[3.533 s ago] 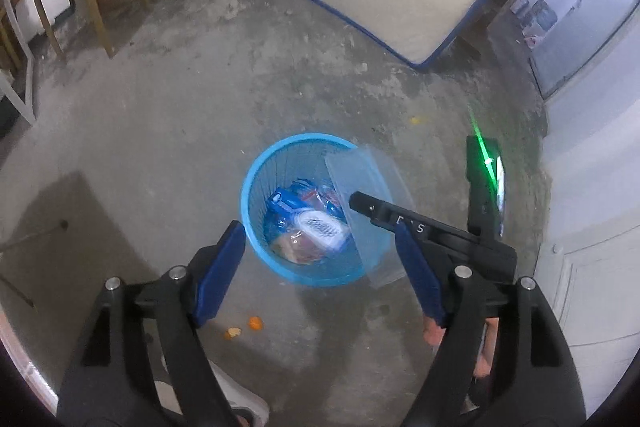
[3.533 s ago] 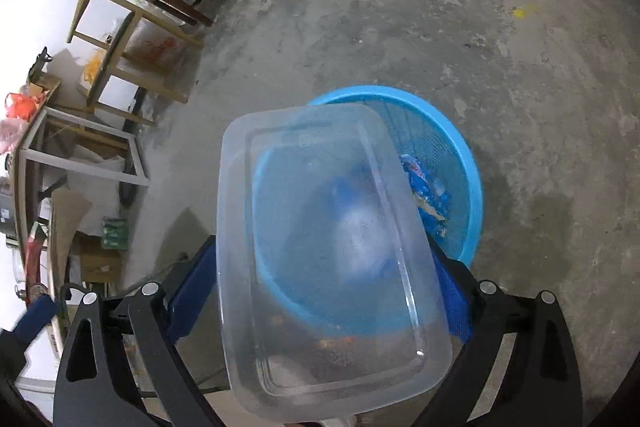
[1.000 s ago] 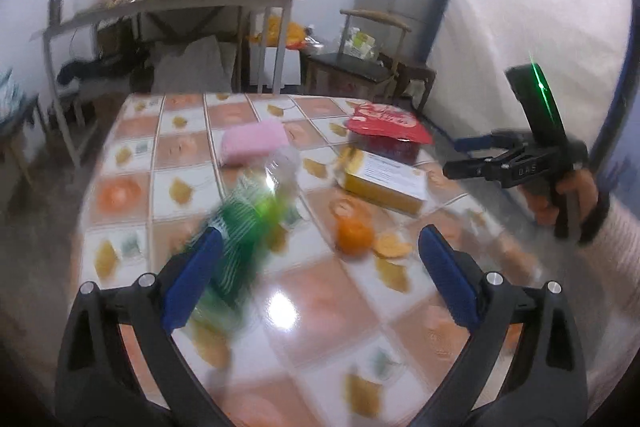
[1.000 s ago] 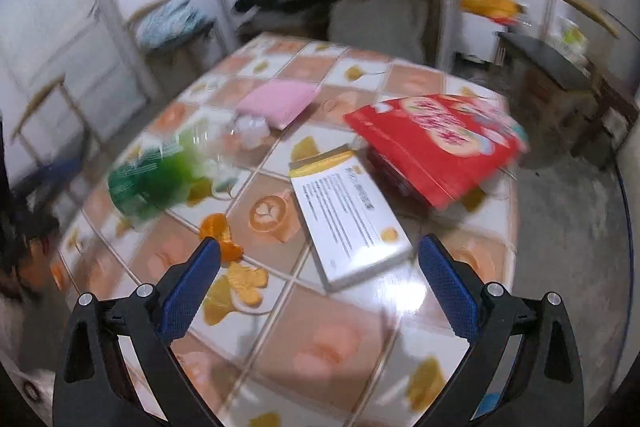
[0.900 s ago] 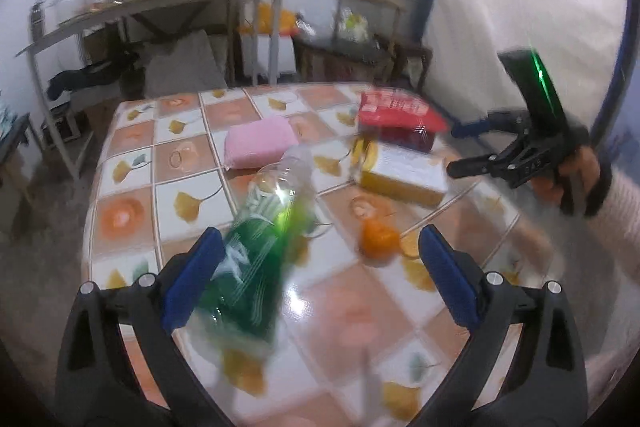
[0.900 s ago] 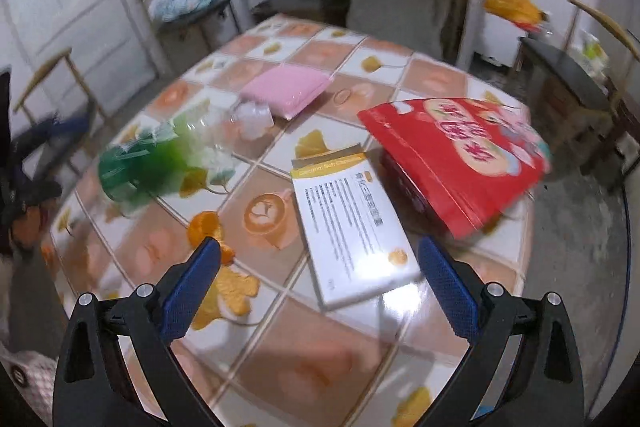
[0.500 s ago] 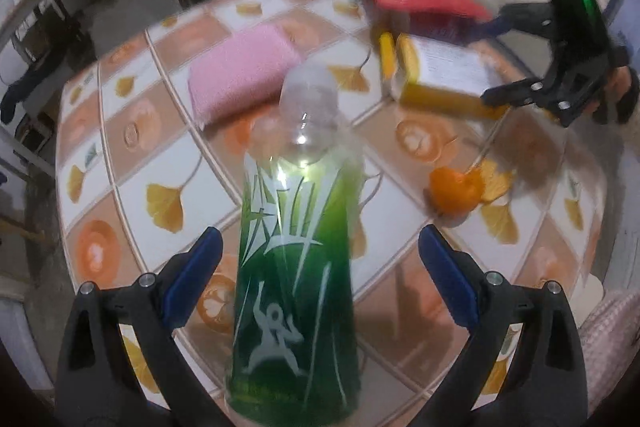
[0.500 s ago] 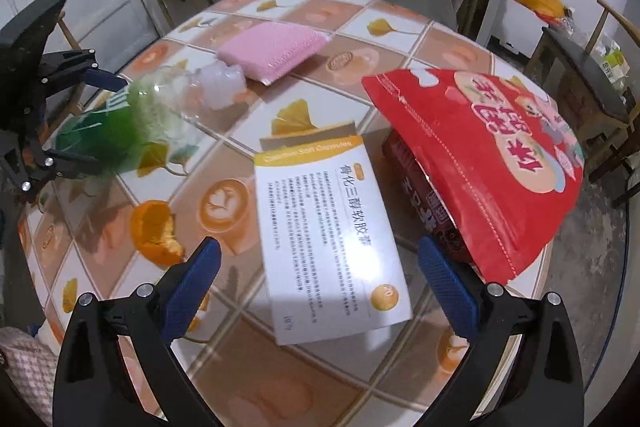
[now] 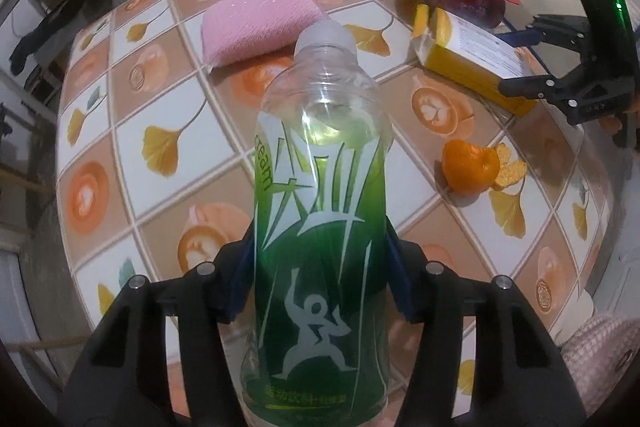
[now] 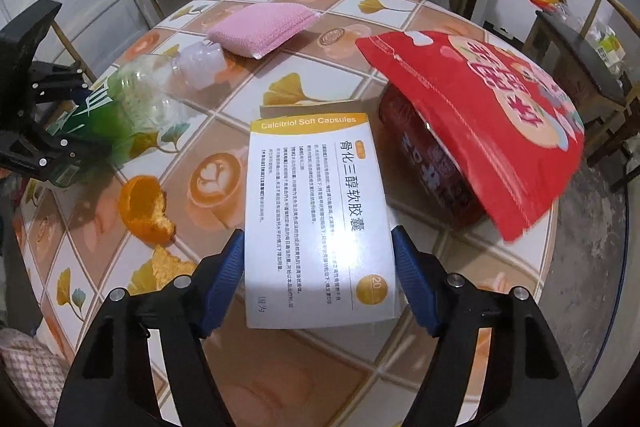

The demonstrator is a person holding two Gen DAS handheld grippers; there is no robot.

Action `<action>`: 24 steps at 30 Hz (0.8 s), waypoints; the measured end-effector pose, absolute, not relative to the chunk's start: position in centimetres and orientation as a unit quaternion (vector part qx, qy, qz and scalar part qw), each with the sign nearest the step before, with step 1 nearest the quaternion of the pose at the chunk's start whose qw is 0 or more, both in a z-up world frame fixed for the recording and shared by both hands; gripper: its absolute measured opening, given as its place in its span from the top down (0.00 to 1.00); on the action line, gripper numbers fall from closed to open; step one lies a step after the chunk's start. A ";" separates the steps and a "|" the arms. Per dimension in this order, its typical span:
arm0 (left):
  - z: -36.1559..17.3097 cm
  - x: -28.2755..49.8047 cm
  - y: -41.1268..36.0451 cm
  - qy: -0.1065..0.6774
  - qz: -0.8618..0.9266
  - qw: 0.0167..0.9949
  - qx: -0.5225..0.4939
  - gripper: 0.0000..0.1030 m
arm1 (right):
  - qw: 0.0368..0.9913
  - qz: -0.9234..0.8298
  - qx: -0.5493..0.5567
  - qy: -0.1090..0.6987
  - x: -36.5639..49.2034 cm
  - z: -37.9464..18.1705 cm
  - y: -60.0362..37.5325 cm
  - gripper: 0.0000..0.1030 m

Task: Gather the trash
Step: 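Grasp the green bottle with the left tool while the right tool grasps the white capsule box, then carry the green bottle and capsule box over the blue wastebasket with both tools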

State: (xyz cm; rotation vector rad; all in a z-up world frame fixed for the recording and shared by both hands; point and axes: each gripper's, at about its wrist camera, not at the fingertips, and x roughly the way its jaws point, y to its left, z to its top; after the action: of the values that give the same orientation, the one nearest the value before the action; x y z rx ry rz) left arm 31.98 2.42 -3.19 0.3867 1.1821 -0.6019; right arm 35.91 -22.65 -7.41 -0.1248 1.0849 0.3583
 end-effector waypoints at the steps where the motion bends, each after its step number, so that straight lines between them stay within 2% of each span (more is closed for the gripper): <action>1: -3.1 31.5 2.6 0.546 -0.273 0.773 0.173 0.48 | 0.840 0.167 -0.057 0.514 35.6 -7.4 -22.7 0.32; 7: -2.8 27.9 4.6 0.554 -0.247 0.787 0.113 0.48 | 0.844 0.144 -0.021 0.516 31.8 -6.8 -24.2 0.32; 15: -3.0 19.7 8.0 0.566 -0.214 0.796 0.015 0.48 | 0.843 0.088 0.045 0.528 22.6 -7.1 -26.1 0.32; 24: -4.2 15.3 8.5 0.570 -0.191 0.799 -0.036 0.47 | 0.845 0.046 0.073 0.527 16.5 -7.7 -24.7 0.31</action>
State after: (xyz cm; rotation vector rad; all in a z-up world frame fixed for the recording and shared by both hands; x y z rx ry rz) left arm 15.34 8.47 -4.19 -0.0764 1.2228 -0.4092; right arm 16.51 -24.75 -7.72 0.1550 1.1123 0.0971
